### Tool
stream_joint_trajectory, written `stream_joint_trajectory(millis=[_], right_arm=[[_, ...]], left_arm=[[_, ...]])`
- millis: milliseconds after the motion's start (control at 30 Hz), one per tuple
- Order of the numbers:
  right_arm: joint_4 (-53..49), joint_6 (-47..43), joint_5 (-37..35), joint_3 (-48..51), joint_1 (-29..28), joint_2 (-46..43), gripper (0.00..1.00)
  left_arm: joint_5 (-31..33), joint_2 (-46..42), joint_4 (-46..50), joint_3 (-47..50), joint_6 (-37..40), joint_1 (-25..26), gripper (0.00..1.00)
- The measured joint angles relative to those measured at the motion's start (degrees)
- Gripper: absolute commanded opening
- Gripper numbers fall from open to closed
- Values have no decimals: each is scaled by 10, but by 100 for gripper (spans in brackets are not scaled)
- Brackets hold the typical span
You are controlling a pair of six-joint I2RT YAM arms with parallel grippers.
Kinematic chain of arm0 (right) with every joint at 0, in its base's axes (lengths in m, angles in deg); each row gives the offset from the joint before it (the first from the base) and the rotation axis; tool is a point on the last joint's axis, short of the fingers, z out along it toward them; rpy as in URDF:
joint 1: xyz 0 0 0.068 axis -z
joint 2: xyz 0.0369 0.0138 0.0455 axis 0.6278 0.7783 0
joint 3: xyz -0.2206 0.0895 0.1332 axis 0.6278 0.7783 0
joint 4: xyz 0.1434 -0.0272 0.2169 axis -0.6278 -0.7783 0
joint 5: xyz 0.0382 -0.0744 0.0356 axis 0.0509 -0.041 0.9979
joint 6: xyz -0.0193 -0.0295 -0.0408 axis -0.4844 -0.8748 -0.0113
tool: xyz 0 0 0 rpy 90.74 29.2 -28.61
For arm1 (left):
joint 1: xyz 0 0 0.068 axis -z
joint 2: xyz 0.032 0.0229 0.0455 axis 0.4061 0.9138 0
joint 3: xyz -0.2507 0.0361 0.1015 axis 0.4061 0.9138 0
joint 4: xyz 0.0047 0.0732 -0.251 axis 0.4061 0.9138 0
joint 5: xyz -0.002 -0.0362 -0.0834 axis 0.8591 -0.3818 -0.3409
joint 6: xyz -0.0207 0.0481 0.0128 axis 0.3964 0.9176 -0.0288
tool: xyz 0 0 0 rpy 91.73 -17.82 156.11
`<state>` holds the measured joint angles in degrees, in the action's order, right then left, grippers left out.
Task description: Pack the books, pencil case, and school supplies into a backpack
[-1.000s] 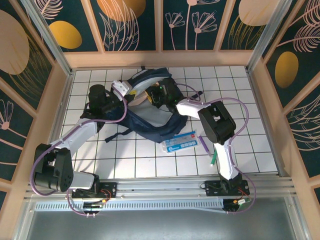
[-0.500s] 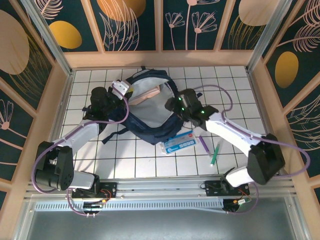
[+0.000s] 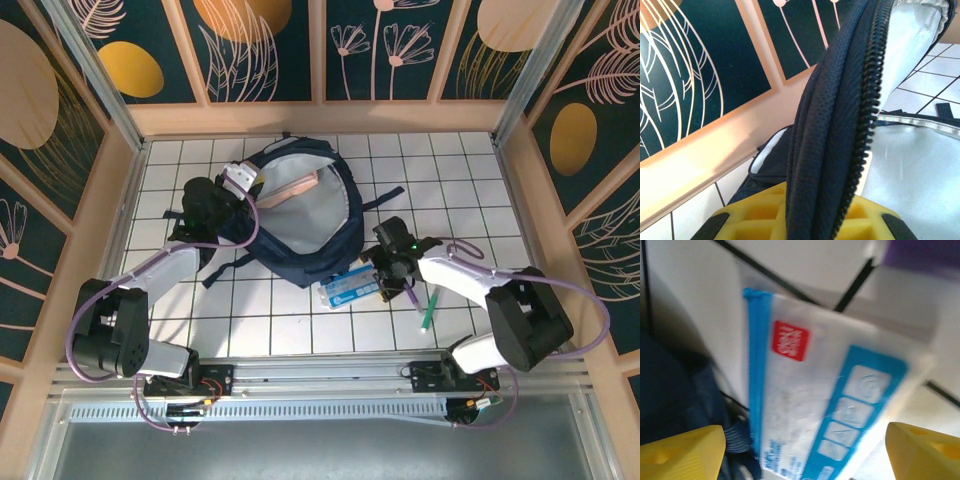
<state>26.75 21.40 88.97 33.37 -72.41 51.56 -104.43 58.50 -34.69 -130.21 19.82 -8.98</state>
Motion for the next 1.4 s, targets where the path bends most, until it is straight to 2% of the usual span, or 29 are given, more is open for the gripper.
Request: stream_joint_trajectory(millis=[267, 600, 767, 1100, 1400], right_arm=[[-14, 49, 3, -29, 0, 57, 99], [-173, 5, 22, -174, 13, 195, 99], [-227, -27, 16, -234, 13, 242, 83], [-250, -49, 6, -279, 12, 269, 54], [-295, -35, -31, -278, 7, 211, 46]], left_arm=[[0, -2, 0, 2, 8, 0, 0], [9, -2, 16, -14, 17, 0, 0], [23, -11, 27, -13, 22, 0, 0], [33, -33, 55, -7, 48, 0, 0], [27, -34, 56, -4, 49, 0, 0]])
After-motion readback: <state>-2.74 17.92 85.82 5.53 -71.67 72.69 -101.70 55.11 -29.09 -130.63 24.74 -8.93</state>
